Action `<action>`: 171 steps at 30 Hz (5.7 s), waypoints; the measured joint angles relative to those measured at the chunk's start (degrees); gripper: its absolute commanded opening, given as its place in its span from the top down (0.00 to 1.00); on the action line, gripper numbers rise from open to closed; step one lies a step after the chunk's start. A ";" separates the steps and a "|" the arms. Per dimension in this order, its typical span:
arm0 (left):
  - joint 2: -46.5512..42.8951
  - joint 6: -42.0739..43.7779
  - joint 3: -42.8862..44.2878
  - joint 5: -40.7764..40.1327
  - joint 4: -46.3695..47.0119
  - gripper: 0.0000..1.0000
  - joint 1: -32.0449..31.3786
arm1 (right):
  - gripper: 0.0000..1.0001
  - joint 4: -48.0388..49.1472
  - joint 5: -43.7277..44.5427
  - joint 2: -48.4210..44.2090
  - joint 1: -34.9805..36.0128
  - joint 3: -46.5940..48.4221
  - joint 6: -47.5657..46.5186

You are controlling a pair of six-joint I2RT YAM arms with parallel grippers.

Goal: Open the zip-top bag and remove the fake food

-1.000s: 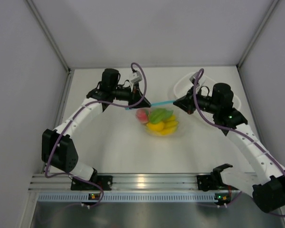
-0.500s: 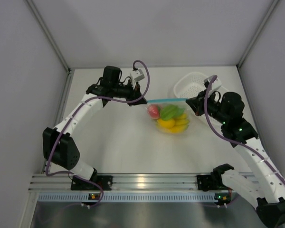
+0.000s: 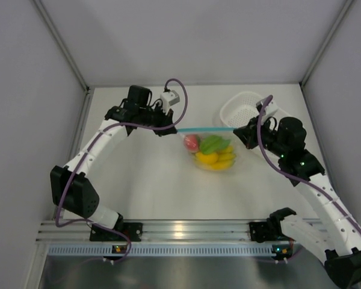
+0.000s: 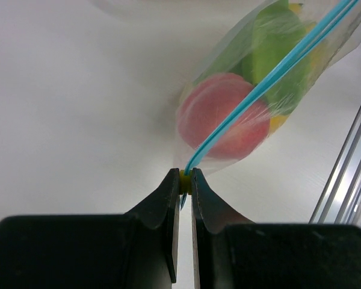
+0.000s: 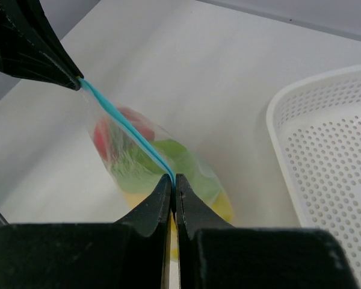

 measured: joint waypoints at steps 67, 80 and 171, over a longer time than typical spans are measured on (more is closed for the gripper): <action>9.84 8.50 16.52 14.53 -4.02 0.45 -9.14 | 1.00 3.80 -7.52 -3.96 12.66 -4.59 -11.85; 9.09 8.52 16.70 14.71 -4.02 0.46 -9.07 | 1.00 3.76 -7.96 -3.96 12.66 -4.59 -11.89; -21.29 -40.76 -9.84 -49.37 7.34 1.00 -18.88 | 0.48 0.35 7.32 14.19 13.35 12.15 10.75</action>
